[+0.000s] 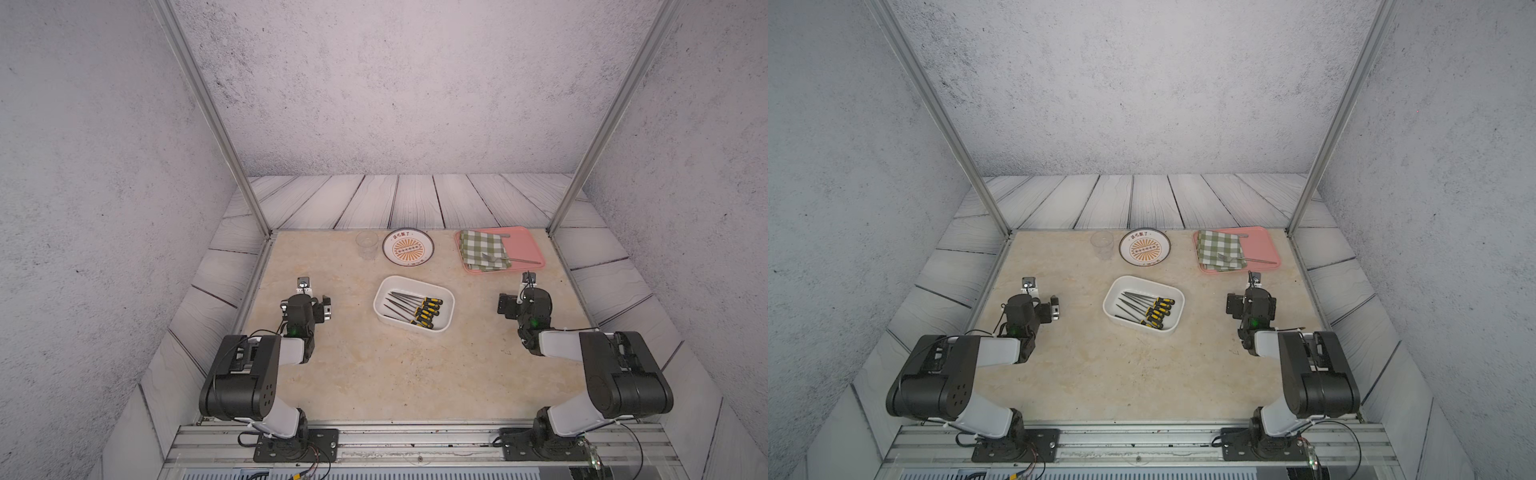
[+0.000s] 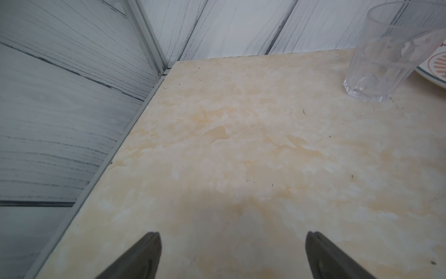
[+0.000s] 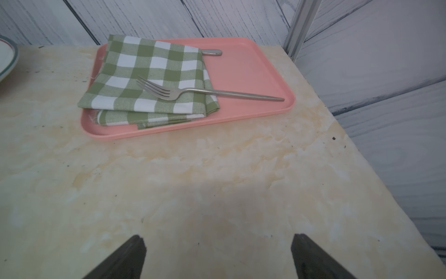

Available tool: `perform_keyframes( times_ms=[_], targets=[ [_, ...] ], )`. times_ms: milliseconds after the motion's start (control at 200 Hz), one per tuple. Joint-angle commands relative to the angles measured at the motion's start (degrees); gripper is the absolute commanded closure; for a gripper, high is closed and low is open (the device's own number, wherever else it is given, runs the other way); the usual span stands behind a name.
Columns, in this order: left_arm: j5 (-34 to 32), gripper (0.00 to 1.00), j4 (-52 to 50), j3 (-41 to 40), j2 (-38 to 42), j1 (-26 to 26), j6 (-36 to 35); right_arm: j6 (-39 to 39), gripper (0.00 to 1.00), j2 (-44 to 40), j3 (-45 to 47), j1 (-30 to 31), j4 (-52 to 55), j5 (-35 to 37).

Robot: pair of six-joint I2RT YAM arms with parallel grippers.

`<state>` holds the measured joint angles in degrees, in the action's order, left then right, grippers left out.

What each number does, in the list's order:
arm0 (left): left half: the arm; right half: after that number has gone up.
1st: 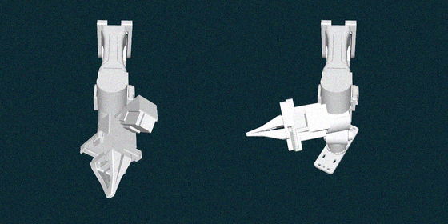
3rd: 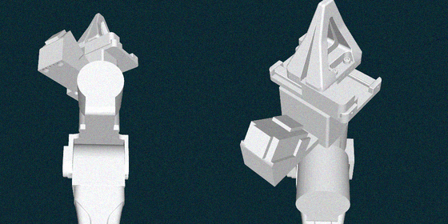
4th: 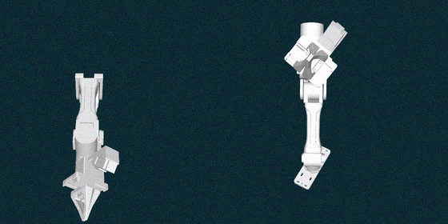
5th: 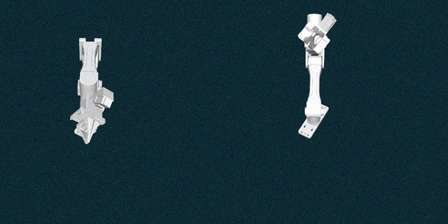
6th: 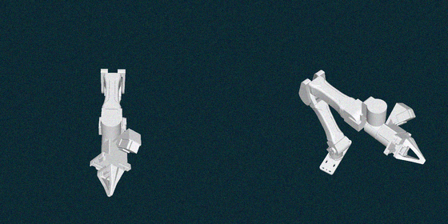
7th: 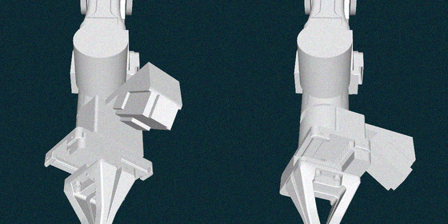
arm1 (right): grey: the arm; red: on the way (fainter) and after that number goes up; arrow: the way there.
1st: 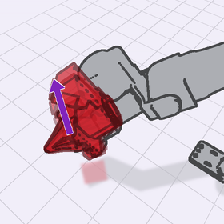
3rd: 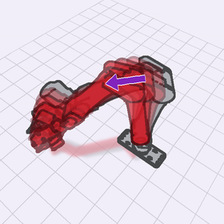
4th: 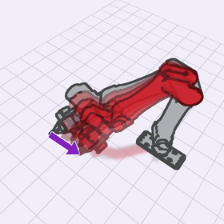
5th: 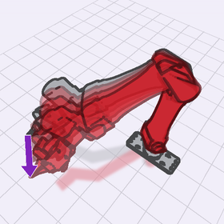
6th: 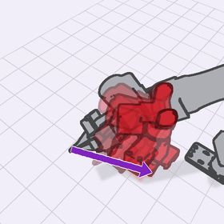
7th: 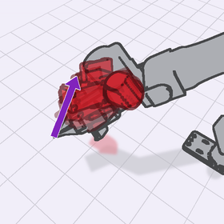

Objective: Put the file tool into the storage box
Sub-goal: Reset both arms

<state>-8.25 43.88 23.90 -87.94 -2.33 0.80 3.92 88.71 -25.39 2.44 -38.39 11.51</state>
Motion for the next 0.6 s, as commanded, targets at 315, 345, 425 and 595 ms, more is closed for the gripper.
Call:
perform_keyframes(
  times_ms=[315,345,425,595],
  targets=[
    [5.5,0.01,-1.5,2.5,0.2,2.2,-0.2,-1.0,0.01,-1.0,-1.0,-0.3,-2.7,-2.8],
    [5.4,0.02,-1.6,2.5,0.1,2.2,-0.2,-1.0,0.01,-0.8,-0.9,-0.3,-2.9,-2.8],
    [5.4,0.02,-1.6,2.6,0.1,2.2,-0.2,-1.0,0.01,-0.9,-1.1,-0.3,-2.5,-2.9],
    [5.4,0.02,-1.6,2.6,0.1,2.2,-0.2,-1.1,0.01,-1.0,-1.0,-0.3,-2.3,-2.9]
  ],
)
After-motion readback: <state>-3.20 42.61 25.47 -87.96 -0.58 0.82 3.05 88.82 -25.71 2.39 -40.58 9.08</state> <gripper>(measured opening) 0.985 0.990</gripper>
